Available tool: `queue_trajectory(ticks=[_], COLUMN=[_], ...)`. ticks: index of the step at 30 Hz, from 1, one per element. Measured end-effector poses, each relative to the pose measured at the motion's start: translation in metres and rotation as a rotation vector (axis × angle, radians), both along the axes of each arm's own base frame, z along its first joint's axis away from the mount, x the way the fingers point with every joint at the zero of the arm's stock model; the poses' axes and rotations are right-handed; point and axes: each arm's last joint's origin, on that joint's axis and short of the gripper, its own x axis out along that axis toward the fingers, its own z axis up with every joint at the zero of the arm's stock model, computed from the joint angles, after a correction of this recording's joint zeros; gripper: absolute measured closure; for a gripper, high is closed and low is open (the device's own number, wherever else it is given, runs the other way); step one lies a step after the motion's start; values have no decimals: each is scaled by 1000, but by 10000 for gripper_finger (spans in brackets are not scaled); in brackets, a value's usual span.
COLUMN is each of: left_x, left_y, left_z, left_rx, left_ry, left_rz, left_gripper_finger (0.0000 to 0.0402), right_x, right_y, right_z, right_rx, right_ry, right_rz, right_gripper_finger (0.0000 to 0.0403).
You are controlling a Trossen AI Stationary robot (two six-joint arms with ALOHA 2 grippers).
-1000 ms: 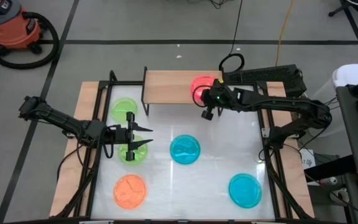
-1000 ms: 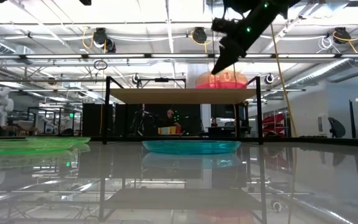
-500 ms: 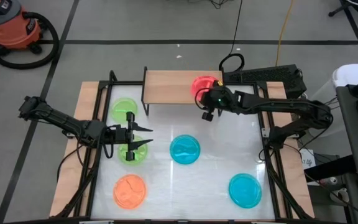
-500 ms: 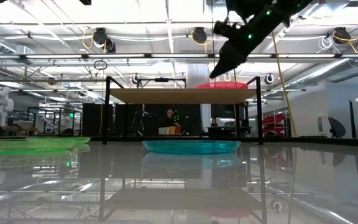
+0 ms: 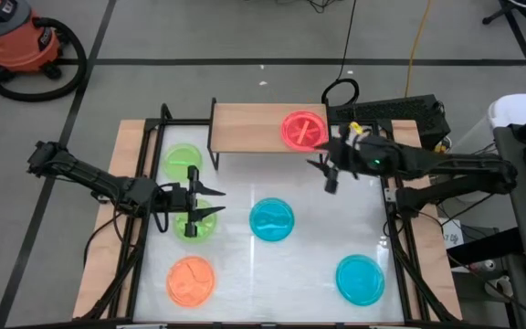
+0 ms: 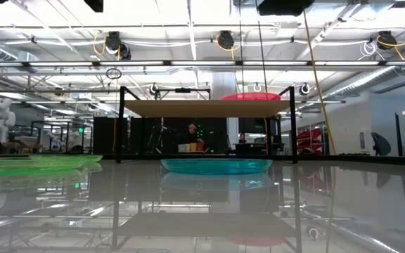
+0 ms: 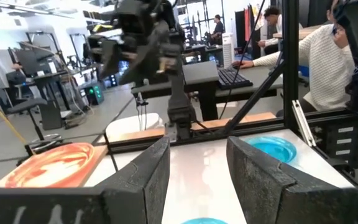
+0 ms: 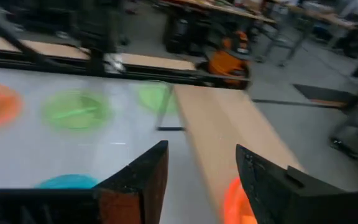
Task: Place and stack plates onto a shelf
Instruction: Stack the orange plate on top of the orange plate on the shelf
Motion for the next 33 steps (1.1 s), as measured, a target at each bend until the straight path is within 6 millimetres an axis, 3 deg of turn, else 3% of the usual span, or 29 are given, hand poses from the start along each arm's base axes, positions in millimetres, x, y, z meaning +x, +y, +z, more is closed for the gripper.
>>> queue_trajectory(ticks=[4,12,16,21,28,33], left_x=[0,3,9,23,44,46], left_y=[0,-7,-11,-18,-31,-35], left_z=[6,20,26,24,-4,-30], left_rx=[3,1,-1,-34,-40,-101], left_ry=[-11,60,210,520,890,1120], left_rz=[2,-19,-23,-23,-126,-162], left_gripper_finger=[236,236,236,236,236,236], right_x=[-9,-16,-17,-20,-23,-24], right_y=[17,31,34,35,35,35], right_z=[-11,-59,-79,-96,-104,-108], right_rx=[42,47,40,29,45,63], right_ry=[-35,-118,-200,-278,-336,-332], right_rz=[87,159,176,189,188,185], right_gripper_finger=[236,236,236,236,236,236])
